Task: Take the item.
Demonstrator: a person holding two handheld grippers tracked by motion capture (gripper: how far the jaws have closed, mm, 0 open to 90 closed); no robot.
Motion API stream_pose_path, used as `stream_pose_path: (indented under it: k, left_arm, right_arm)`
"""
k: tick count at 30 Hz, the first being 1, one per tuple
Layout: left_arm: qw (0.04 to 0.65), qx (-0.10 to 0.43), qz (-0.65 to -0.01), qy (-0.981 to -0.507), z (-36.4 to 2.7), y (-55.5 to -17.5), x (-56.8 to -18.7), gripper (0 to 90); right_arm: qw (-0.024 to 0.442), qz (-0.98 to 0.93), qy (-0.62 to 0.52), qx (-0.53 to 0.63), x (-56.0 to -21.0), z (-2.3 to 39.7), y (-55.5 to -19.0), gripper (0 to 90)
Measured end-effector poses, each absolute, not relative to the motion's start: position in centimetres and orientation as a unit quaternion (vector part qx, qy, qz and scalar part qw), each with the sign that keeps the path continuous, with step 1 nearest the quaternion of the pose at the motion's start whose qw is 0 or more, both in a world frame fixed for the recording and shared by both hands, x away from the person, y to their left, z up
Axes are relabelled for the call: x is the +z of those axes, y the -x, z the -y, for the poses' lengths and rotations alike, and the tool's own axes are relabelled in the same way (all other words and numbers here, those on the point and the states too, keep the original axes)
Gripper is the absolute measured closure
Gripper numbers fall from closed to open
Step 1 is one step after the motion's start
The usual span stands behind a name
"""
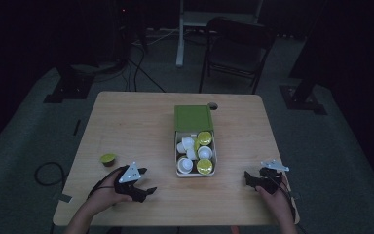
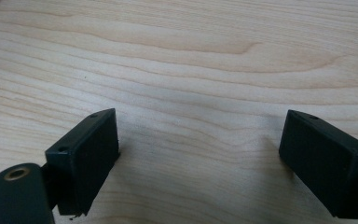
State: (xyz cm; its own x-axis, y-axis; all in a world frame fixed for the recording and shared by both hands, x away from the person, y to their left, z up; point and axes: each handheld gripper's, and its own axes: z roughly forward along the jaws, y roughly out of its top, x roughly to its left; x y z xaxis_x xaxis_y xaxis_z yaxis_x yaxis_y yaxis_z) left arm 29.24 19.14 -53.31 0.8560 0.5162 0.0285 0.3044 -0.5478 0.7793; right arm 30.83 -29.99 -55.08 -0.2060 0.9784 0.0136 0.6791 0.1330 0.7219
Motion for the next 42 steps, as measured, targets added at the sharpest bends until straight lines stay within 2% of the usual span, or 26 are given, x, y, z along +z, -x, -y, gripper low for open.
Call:
stream_pose_path:
  k: [15,24,42]
  left_arm:
    - [0.371,0.12,-0.225,-0.893,-18.7,-28.9,-54.5,17.8]
    - [0.369,0.104,-0.232,-0.894,-18.5,-29.1,-54.6,17.7]
    - [0.364,0.101,-0.232,-0.896,-18.2,-29.0,-54.6,11.8]
  right_arm:
    - [0.242,-0.712,-0.582,0.309,-55.1,30.0,-30.8,11.3]
    - [0.242,-0.713,-0.582,0.309,-55.1,30.0,-30.8,11.3]
    - [0.242,-0.713,-0.581,0.308,-55.1,30.0,-30.8,11.3]
